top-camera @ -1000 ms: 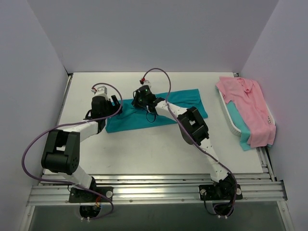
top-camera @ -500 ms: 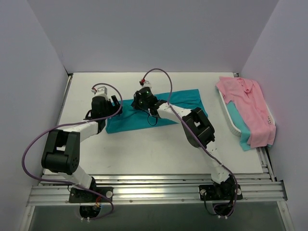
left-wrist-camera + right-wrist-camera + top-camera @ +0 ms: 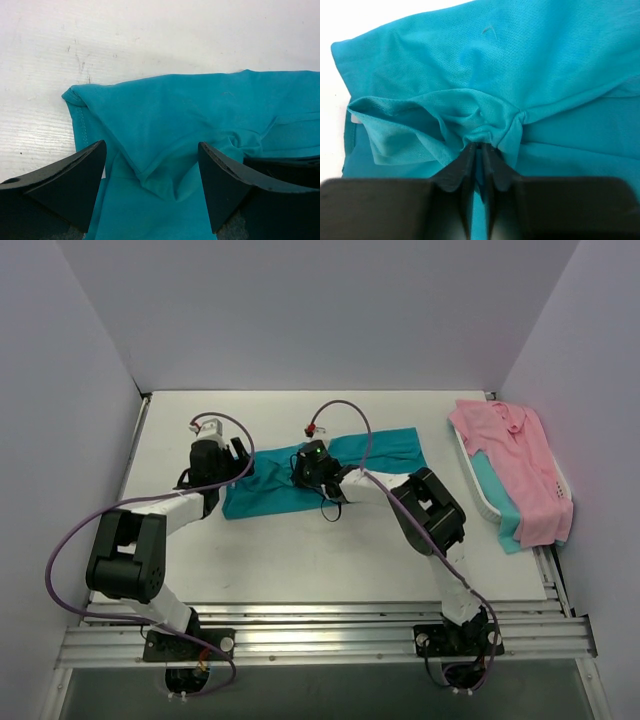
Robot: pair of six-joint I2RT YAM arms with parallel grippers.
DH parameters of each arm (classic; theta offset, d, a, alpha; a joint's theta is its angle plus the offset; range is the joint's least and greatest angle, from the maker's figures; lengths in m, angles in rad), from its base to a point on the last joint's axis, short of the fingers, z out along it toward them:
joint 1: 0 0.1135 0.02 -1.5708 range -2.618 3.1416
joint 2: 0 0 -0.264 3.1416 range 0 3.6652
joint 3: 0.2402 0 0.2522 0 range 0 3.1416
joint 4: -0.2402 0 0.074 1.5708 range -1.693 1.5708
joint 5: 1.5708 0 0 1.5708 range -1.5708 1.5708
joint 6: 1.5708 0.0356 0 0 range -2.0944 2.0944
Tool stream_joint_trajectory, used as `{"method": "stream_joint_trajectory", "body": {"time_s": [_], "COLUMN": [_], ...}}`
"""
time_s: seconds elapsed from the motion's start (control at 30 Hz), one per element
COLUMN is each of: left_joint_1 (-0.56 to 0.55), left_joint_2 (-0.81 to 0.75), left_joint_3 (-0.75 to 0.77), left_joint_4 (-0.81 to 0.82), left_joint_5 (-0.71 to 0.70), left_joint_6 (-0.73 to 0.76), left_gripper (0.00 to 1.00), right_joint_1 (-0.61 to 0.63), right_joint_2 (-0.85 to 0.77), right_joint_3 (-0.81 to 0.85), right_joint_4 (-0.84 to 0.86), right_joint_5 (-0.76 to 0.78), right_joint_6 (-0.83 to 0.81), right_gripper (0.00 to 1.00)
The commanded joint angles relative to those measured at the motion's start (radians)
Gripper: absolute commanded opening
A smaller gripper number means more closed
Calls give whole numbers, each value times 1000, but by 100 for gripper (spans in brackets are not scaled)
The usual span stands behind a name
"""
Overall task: Fold and stack the t-shirts
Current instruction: Fold the other side of the tshirt into a rectangle
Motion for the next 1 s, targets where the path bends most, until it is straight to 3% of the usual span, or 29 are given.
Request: {"method": "stream_joint_trajectory", "body": {"time_s": [0.0, 0.03, 0.07, 0.17, 0.7, 0.83, 0.97], "left_joint_1": [7, 7, 7, 7, -14, -22, -54], "left_joint_2": [1, 1, 2, 5, 30, -56, -189], "left_joint_3": [0, 0, 0, 5, 54, 6, -40], "left_joint_4": [57, 57, 57, 55, -8, -24, -150], "left_joint_5": [5, 4, 4, 1, -22, -40, -99], "left_joint_6": [13, 13, 14, 16, 33, -21, -128], "left_gripper": [82, 82, 82, 82, 81, 79, 78], "right_joint_1": [10, 11, 13, 20, 125, 131, 129], "right_joint_2": [-95, -98, -103, -117, -368, -474, -526], "right_joint_3": [-40, -49, -64, -90, -311, -363, -385], "right_joint_4": [26, 27, 21, 7, -83, -116, -123], "right_joint_5": [69, 76, 83, 118, 335, 439, 504], "right_joint_6": [-20, -20, -19, -20, 1, 26, 21], "right_gripper": [10, 17, 38, 68, 68, 68, 68]}}
